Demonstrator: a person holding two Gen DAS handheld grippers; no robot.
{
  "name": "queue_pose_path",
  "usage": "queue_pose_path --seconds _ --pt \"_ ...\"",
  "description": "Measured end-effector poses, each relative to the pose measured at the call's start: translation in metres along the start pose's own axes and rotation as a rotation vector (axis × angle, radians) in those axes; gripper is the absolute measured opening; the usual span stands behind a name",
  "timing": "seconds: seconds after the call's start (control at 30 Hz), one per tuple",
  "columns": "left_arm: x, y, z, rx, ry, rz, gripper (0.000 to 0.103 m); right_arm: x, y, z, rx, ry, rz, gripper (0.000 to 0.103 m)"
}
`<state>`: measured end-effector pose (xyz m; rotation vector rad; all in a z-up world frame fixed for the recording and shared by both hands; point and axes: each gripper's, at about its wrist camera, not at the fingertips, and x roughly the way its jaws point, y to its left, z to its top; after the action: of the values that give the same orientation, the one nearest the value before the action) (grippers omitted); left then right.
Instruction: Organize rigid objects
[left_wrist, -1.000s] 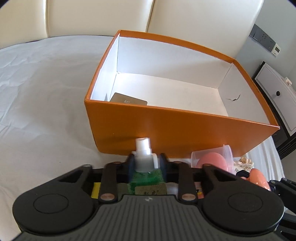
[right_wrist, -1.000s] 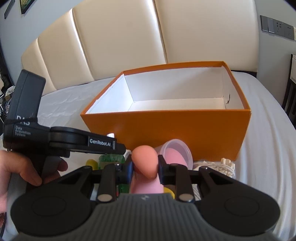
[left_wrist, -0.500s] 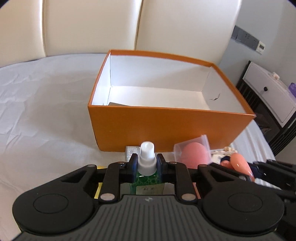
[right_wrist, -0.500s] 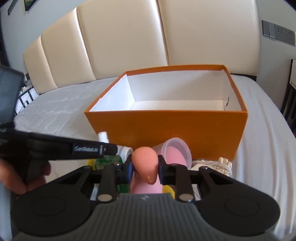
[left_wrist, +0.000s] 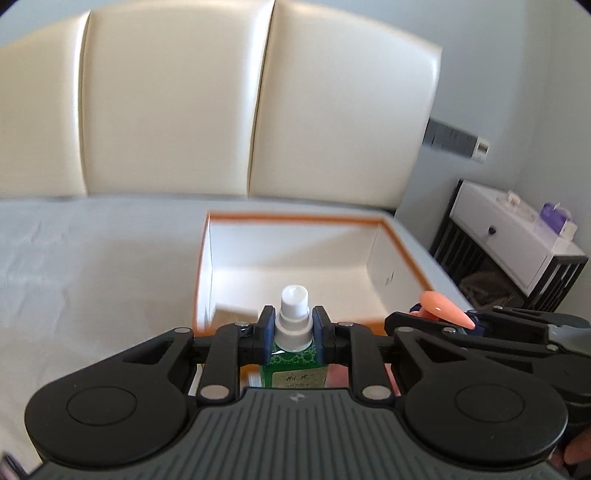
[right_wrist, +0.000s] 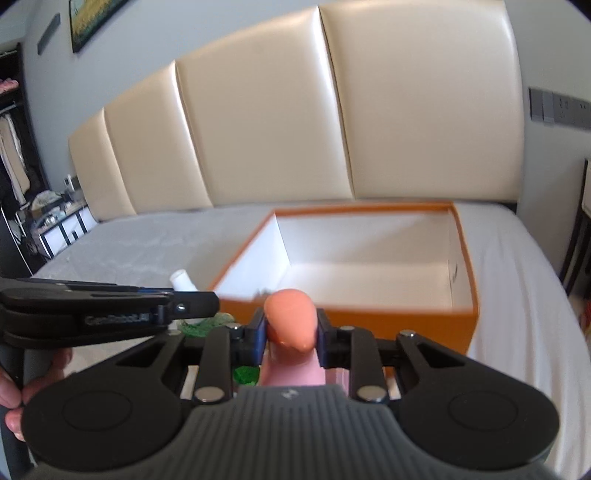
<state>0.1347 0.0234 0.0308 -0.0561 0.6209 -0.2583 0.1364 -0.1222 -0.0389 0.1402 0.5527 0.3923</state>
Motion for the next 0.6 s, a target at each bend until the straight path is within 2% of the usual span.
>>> queue_pose_path --seconds 0.17,0.27,0.47,0.6 --pt "0.012 0.009 0.039 0.026 -0.028 -0.023 0.023 0.018 -0.010 0.039 0.026 -0.029 0.027 0.025" --pt "0.033 0.016 0.057 0.031 -0.020 -0.030 0.023 0.038 -0.019 0.058 0.058 -0.028 0.038 0.025" --pt "0.087 0.034 0.070 0.059 0.003 0.008 0.023 0.103 -0.034 0.072 0.110 0.062 0.004 0.025" --pt "0.127 0.047 0.067 0.045 0.058 0.031 0.023 0.151 -0.039 0.069 0.112 0.141 -0.022 0.025"
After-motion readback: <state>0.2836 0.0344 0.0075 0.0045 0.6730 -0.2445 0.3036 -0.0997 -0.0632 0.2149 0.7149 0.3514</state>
